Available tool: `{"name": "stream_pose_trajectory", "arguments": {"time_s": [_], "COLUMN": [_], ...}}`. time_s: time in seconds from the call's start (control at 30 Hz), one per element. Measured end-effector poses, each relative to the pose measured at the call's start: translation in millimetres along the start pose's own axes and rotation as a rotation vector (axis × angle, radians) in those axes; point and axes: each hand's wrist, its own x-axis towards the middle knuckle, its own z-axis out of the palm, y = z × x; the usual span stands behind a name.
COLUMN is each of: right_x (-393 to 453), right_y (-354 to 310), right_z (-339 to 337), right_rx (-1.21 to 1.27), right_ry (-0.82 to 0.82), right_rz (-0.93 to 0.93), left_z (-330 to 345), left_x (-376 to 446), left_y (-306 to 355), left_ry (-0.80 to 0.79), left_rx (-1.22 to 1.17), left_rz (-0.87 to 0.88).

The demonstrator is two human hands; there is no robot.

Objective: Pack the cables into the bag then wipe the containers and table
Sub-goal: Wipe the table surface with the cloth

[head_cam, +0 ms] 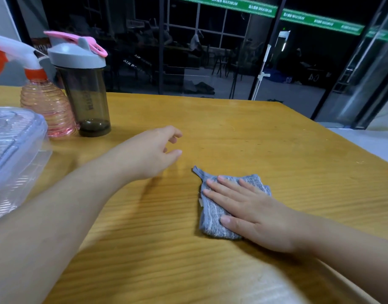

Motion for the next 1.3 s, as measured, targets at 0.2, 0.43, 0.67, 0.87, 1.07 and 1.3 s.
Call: {"name": "stream_pose_trajectory", "arguments": {"time_s": [0.2, 0.43, 0.67, 0.87, 1.07, 1.3], "right_x": [4, 92, 162, 138, 56, -30], "right_y": [-4, 11, 19, -13, -18, 48], "right_z": [-5, -23, -41, -29, -5, 8], "right_rx": [-0.028, -0.023, -0.035, -0.031, -0.052, 0.021], "right_ry": [-0.047, 0.063, 0.157, 0.127, 0.109, 0.087], "right_rz": [-0.102, -0.053, 0.121, 0.082, -0.074, 0.159], "left_z": [4, 8, 9, -2, 4, 46], "left_x": [0, -3, -1, -1, -8, -31], "left_y": [4, 4, 11, 10, 23, 59], "left_ry": [0.041, 0.081, 0.111, 0.179, 0.145, -0.118], "left_rx": [0.009, 0.014, -0.160, -0.157, -0.095, 0.117], "left_rz": [0.037, 0.070, 0.047, -0.044, 0.043, 0.292]}}
